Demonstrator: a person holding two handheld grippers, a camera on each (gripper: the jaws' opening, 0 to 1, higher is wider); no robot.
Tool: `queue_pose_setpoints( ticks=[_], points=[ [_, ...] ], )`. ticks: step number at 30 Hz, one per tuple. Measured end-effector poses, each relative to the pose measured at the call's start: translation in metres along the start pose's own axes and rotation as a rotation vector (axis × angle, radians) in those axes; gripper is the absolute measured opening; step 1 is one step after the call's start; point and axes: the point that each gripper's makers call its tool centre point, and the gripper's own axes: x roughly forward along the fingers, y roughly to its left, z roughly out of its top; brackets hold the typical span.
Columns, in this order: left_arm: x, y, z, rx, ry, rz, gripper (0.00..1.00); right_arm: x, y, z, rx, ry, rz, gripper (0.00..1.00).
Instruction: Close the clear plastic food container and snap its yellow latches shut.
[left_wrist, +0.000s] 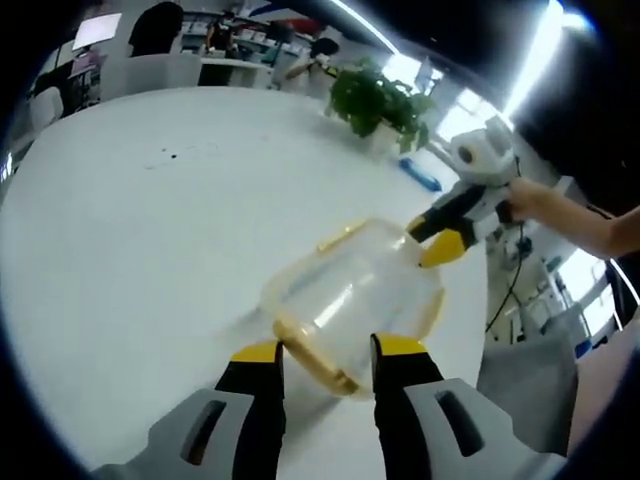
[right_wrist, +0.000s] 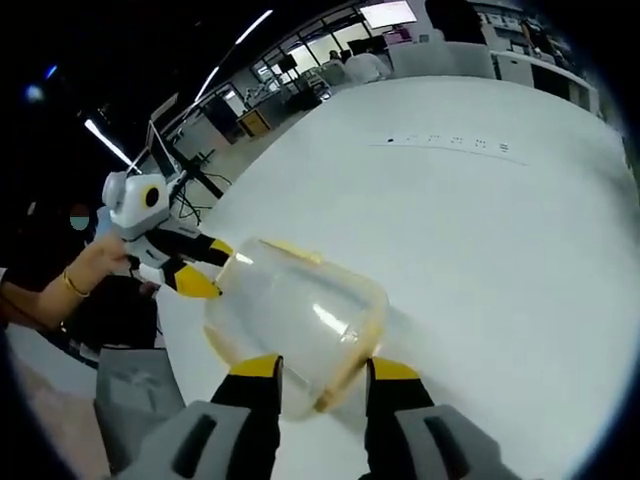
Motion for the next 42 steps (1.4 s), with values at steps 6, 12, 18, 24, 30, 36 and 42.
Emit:
queue_pose_setpoints(
  ticks=[6, 12, 18, 24, 30, 36, 42],
  points=[
    [-0.002, 0.0, -0.002, -0.001, 0.001, -0.008, 0.32, -0.001, 0.0, 0.001, -0.006, -0.027, 0.001, 0.3],
    [-0.007, 0.006, 0.001, 0.027, -0.01, 0.035, 0.35, -0.009, 0.0, 0.017, -0.083, -0.075, -0.013, 0.35],
    [-0.015, 0.009, 0.009, 0.06, -0.041, 0.079, 0.38, -0.016, 0.002, 0.033, -0.106, -0.118, -0.022, 0.34],
    [-0.02, 0.006, 0.02, 0.111, -0.069, 0.112, 0.4, -0.016, 0.012, 0.04, -0.119, -0.147, -0.001, 0.34],
    [-0.023, -0.005, 0.028, 0.188, -0.08, 0.122, 0.41, -0.014, 0.021, 0.043, -0.145, -0.152, 0.016, 0.35],
    [-0.021, -0.015, 0.034, 0.285, -0.081, 0.137, 0.44, -0.009, 0.031, 0.046, -0.199, -0.143, 0.039, 0.34],
    [-0.014, -0.029, 0.037, 0.327, -0.077, 0.106, 0.44, -0.006, 0.038, 0.047, -0.245, -0.128, 0.047, 0.34]
  ],
)
